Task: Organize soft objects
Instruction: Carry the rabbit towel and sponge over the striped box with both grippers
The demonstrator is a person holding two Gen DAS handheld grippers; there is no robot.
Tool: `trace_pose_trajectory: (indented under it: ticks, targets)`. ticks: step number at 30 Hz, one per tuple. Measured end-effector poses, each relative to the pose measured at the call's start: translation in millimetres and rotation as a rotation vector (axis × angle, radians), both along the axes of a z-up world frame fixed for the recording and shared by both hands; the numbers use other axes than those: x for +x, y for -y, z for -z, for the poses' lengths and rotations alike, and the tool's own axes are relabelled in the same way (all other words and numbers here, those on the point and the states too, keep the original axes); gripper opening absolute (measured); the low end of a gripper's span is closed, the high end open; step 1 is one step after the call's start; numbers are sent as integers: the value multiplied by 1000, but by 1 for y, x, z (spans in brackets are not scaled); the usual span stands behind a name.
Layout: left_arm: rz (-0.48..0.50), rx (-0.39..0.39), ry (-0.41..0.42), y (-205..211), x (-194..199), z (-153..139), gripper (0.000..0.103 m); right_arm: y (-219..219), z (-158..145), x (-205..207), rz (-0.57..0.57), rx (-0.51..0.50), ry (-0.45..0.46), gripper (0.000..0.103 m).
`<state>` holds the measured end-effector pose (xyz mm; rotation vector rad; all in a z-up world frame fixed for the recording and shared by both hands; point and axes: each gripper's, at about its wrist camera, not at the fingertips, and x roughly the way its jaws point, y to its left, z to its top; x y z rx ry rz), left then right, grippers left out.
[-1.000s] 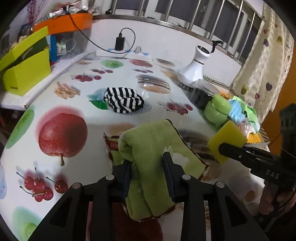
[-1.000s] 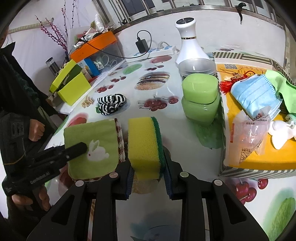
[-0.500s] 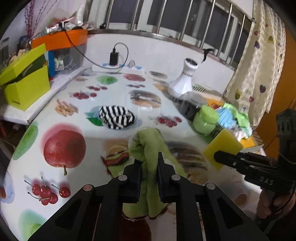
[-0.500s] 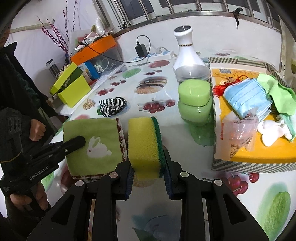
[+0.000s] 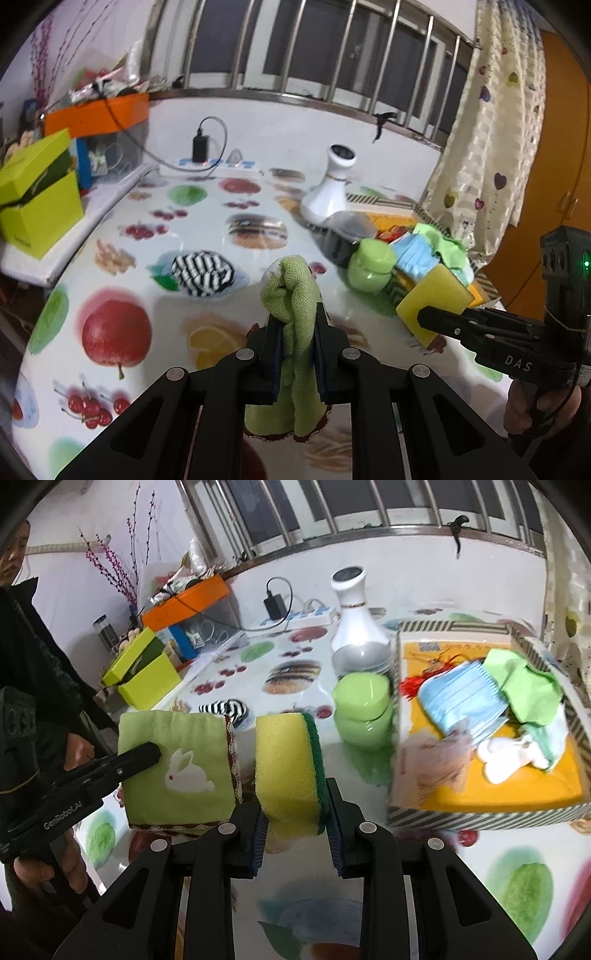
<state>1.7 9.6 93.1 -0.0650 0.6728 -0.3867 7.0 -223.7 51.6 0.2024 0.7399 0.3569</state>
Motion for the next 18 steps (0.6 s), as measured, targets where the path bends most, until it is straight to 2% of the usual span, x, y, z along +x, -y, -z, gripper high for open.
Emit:
trace_pose_trajectory:
  ticks: [18]
  targets:
    - [165,-11,74,75,13,-38,13,58,-34,-6,113,-4,72,29]
